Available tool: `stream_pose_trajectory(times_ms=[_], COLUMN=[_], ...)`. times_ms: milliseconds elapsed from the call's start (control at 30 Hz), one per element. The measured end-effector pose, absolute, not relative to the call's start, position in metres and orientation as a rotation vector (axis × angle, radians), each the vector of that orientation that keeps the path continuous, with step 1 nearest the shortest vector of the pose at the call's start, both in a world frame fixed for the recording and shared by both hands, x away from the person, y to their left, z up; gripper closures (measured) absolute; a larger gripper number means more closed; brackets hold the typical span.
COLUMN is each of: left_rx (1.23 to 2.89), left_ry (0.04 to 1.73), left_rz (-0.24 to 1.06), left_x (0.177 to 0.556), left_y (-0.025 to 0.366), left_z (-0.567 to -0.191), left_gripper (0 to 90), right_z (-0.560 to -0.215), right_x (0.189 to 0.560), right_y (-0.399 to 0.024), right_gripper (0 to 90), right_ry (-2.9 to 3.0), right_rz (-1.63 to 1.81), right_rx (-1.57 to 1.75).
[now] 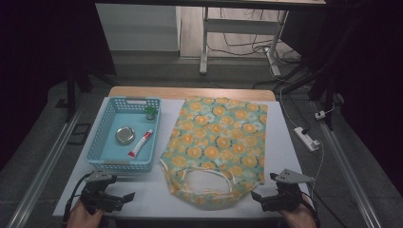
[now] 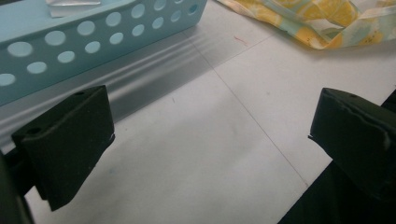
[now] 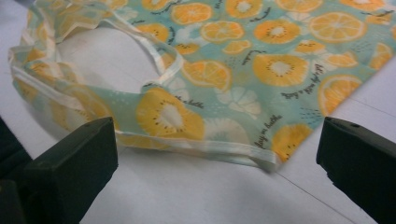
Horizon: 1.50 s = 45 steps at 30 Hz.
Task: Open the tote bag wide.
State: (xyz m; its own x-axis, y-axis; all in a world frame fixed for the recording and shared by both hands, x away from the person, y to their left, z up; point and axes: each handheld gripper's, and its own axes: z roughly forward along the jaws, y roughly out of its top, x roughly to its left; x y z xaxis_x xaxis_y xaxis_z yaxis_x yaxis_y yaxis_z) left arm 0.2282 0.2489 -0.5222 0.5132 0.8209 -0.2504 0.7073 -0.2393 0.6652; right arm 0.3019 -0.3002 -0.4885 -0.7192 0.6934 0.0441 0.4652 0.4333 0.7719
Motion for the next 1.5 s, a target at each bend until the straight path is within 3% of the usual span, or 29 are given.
stream_pose_trajectory(times_ms=[967, 1500], left_rx=[2.043, 2.040], left_ry=[1.237, 1.234], left_rz=[0.184, 0.186], left_x=[0.230, 0.229], left_y=[0.246, 0.246], left_z=[-0.523, -0.523], left_gripper=[0.5, 0.8], right_z=[-0.477, -0.482], right_x=[0.313, 0.321], right_y=[-0.249, -0.201], right_gripper=[0.0, 0.0], right_ry=[2.545, 2.631], right_rz=[1.205, 1.186], right_rx=[0.947, 0.855])
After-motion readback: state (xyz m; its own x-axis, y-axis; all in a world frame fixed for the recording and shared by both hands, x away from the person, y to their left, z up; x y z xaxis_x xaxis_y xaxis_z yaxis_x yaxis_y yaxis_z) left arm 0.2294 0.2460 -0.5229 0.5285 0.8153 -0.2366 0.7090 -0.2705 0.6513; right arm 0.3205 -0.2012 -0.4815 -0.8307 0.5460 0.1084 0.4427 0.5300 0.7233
